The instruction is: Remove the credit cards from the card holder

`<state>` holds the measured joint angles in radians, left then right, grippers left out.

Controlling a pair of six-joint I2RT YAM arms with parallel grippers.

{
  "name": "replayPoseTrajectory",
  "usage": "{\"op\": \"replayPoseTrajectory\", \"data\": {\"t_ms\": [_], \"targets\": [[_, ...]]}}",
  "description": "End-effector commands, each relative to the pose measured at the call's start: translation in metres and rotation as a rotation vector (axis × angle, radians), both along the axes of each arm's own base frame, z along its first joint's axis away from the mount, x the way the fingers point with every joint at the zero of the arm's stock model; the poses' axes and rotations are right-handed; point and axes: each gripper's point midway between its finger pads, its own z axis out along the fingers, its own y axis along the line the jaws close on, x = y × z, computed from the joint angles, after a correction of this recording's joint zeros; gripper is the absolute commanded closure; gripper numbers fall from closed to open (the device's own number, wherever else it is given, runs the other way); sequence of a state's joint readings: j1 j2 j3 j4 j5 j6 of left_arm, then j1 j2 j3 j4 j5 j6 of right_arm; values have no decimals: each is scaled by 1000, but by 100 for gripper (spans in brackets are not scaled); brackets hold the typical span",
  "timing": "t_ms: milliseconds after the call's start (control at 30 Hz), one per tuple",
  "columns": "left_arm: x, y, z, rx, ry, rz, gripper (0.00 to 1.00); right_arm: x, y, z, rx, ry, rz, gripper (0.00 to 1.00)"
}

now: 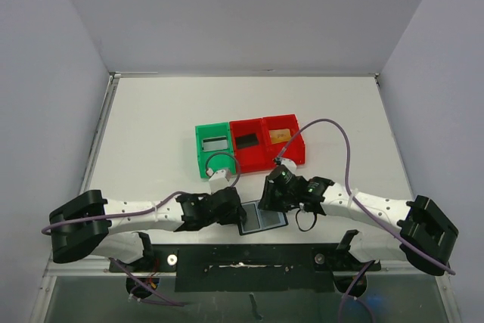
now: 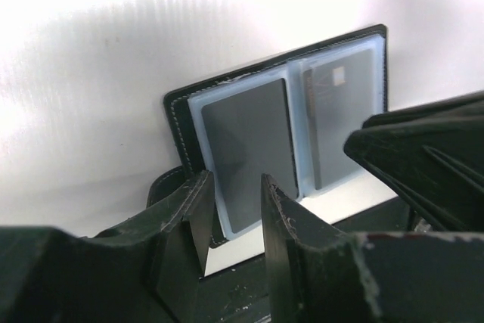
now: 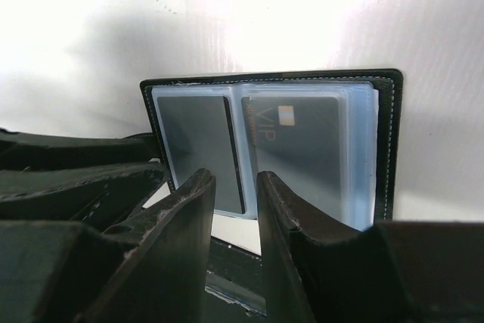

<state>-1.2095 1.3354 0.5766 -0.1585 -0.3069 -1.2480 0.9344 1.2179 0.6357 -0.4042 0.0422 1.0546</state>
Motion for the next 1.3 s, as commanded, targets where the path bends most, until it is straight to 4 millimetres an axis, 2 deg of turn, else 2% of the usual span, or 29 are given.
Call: {"op": "replayPoseTrajectory", "data": {"t_ms": [0, 200, 400, 633, 833, 967, 1100, 1200, 1267], "targets": [[7, -16, 27, -93, -73, -34, 70, 5, -2, 0, 10, -16, -17, 70], [-2, -23, 13, -133, -39, -68, 71, 0, 8, -4, 62, 5, 16, 71], [-8, -5, -22, -29, 39, -16, 77, -3, 13, -7, 62, 27, 43, 71], [-15, 3, -52, 63, 98, -18, 88, -8, 1, -24, -16, 76, 11, 69], [-16, 8, -59, 113, 111, -13, 94, -8, -12, -27, -68, 74, -22, 67], [-12, 8, -51, 120, 88, -5, 94, -1, -3, -4, -24, 19, 11, 65], [-2, -6, -18, 50, 19, -21, 84, 9, -4, 20, 0, -51, -4, 63], [5, -16, 8, -8, -35, -36, 76, 17, -13, 24, -5, -81, -38, 62], [8, -23, 22, -51, -67, -48, 72, 18, -21, 17, -3, -62, -54, 63]]}}
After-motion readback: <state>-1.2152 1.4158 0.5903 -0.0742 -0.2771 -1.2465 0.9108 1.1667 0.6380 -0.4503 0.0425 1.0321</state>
